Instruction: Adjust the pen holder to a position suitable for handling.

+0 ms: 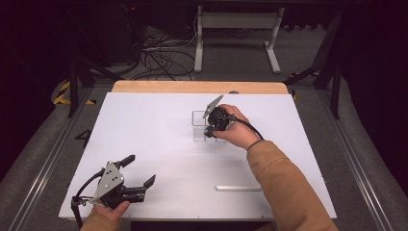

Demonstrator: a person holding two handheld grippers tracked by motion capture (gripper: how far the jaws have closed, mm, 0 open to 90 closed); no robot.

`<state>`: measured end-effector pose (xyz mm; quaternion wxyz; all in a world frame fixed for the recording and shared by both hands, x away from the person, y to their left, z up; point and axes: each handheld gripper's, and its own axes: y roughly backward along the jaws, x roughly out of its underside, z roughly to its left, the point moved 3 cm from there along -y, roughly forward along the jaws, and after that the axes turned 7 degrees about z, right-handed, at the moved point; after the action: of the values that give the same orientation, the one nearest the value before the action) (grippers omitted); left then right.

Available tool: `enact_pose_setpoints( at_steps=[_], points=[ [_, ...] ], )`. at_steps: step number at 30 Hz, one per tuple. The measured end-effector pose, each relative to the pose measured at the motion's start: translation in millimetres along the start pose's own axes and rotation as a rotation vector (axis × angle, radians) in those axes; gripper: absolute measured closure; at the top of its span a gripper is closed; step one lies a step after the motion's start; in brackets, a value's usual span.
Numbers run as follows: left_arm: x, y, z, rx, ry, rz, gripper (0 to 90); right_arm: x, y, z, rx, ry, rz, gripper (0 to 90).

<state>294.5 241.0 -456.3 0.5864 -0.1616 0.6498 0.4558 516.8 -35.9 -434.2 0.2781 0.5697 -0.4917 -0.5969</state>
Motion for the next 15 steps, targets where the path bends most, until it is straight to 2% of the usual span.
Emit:
enact_pose_setpoints(
  at_steps=[5, 8, 10, 12, 15],
  points=[
    [-0.1, 0.0, 0.0, -0.002, 0.0, 0.0, 10.2, 0.6, 1.1, 1.3, -0.011, 0.008, 0.006, 77.7],
    [0.0, -0.1, 0.2, -0.001, -0.001, 0.0, 10.2, 0.2, 3.5, 3.0, -0.019, 0.033, 0.005, 88.2],
    [0.1, -0.1, 0.2, -0.001, 0.0, 0.0, 10.3, 0.1, 6.4, 3.4, -0.022, 0.023, 0.012, 87.3],
    [0.1, -0.1, 0.2, -0.001, -0.001, 0.0, 10.3, 1.2, 9.7, 4.8, -0.044, 0.033, -0.004, 88.6],
    [0.1, -0.2, 0.2, -0.001, 0.001, 0.0, 10.3, -0.5, 20.0, 10.8, -0.039, 0.051, -0.023, 88.5]
  ],
)
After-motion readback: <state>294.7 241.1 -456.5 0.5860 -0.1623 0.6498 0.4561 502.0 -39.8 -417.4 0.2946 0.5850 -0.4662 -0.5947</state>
